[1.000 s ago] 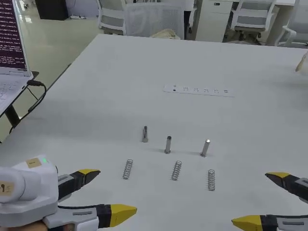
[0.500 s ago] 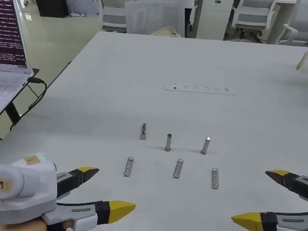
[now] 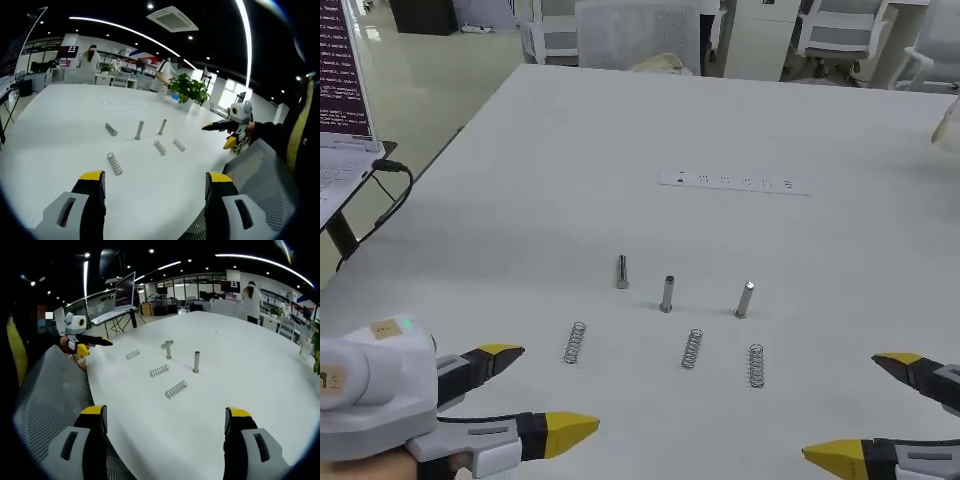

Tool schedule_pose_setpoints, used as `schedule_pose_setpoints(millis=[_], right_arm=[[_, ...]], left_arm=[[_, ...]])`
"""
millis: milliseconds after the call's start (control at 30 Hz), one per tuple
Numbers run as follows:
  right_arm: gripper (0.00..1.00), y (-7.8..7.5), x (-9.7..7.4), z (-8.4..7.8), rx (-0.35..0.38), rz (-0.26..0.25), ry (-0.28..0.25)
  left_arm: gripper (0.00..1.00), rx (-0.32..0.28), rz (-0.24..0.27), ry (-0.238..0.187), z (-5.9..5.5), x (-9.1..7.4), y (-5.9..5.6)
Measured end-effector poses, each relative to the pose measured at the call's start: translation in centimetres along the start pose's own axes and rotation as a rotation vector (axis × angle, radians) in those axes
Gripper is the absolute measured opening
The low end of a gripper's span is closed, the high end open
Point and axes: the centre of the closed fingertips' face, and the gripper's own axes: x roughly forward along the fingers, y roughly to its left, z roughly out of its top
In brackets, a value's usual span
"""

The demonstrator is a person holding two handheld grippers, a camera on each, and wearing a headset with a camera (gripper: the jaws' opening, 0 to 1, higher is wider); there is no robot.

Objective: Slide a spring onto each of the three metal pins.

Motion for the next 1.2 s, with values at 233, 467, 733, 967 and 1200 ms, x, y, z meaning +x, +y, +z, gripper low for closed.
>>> schedule_pose_setpoints(millis=[233, 467, 733, 967, 1200], right_arm=[[0.97, -0.2, 0.1, 0.1, -0.005, 0.001, -0.004], [0.97, -0.2, 0.0, 0.0, -0.006, -0.005, -0.004], [0.97, -0.3, -0.1, -0.1, -0.002, -0.007, 0.003], [0.96, -0.3, -0.1, -0.3, -0.002, -0.007, 0.008], [0.96, -0.3, 0.0, -0.2, -0.002, -0.006, 0.007]], left_arm=[[0.79, -0.001, 0.003, 0.000, -0.1, 0.0, 0.1], [0.78, 0.009, 0.002, 0.000, 0.2, 0.0, 0.5], [0.77, 0.014, -0.007, 0.010, 0.2, 0.4, 0.5], [0.77, 0.012, -0.004, 0.017, 0.0, 0.5, 0.7], [0.76, 0.018, 0.004, 0.019, 0.3, 0.7, 1.0]])
